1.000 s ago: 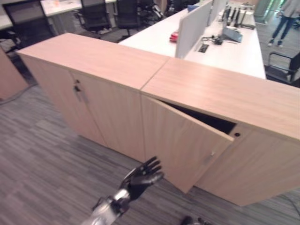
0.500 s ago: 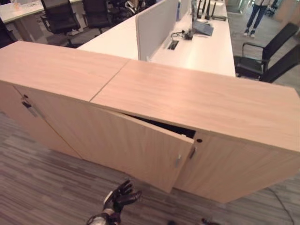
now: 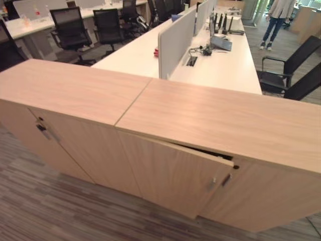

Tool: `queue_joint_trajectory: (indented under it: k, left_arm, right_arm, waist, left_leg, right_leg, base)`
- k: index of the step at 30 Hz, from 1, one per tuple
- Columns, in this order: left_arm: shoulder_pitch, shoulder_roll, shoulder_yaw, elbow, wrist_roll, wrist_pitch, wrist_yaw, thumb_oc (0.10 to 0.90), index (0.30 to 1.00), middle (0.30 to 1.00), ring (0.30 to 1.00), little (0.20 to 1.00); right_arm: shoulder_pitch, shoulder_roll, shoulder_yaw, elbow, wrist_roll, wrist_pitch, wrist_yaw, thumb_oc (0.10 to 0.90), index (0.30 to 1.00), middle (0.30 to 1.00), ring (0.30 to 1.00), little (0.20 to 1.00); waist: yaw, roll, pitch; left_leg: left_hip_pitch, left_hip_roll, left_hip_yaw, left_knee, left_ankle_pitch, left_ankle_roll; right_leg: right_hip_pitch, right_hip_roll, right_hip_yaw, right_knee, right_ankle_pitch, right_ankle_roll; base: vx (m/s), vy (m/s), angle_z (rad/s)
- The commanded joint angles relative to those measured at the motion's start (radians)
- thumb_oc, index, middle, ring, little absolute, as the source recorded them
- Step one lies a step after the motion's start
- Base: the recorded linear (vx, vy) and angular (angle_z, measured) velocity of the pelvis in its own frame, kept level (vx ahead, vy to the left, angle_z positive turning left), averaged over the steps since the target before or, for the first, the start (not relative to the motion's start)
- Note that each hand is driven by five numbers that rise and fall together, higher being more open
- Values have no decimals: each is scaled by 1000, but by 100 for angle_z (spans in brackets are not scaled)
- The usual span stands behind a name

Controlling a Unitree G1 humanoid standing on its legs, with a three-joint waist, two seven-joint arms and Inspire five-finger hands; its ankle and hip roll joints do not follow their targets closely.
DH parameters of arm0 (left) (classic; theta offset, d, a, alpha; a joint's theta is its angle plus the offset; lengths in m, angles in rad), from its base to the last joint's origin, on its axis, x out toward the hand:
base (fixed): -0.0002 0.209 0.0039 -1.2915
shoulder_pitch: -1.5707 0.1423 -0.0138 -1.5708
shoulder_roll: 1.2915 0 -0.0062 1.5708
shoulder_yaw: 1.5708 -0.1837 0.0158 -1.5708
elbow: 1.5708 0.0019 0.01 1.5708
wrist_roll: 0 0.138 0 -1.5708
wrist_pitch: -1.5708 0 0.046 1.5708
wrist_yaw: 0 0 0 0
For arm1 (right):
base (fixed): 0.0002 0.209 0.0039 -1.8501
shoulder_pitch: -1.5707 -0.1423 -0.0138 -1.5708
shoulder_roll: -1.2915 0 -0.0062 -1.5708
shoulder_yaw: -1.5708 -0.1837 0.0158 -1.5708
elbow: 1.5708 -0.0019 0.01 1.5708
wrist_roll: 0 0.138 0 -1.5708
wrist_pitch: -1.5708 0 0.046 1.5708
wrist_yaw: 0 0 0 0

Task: Put the empty folder in the office cabinet

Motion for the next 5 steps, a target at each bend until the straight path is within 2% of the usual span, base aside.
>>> queue_joint_trajectory:
  k: [1, 5]
  left_arm:
    - [1, -7, -35, 13, 98, -41, 39, 800, 900, 900, 900, 900]
    - [-7, -2, -85, -29, 147, -58, 68, 800, 900, 900, 900, 900]
  right_arm:
    - [-66, -3, -6, 48, -15, -16, 2, 800, 900, 900, 900, 900]
    - [-67, -7, 6, 35, -28, -23, -12, 800, 900, 900, 900, 900]
  waist:
    - [31, -22, -11]
    - [29, -23, -12]
  left_leg:
    - [15, 43, -18, -6, -59, -88]
    - [16, 37, -20, -6, -63, -82]
  right_leg:
    - [-8, -17, 11, -26, -25, 49]
    - [-10, -23, 10, -26, -17, 56]
  base:
    - [-7, 36, 5]
    - [-5, 15, 0]
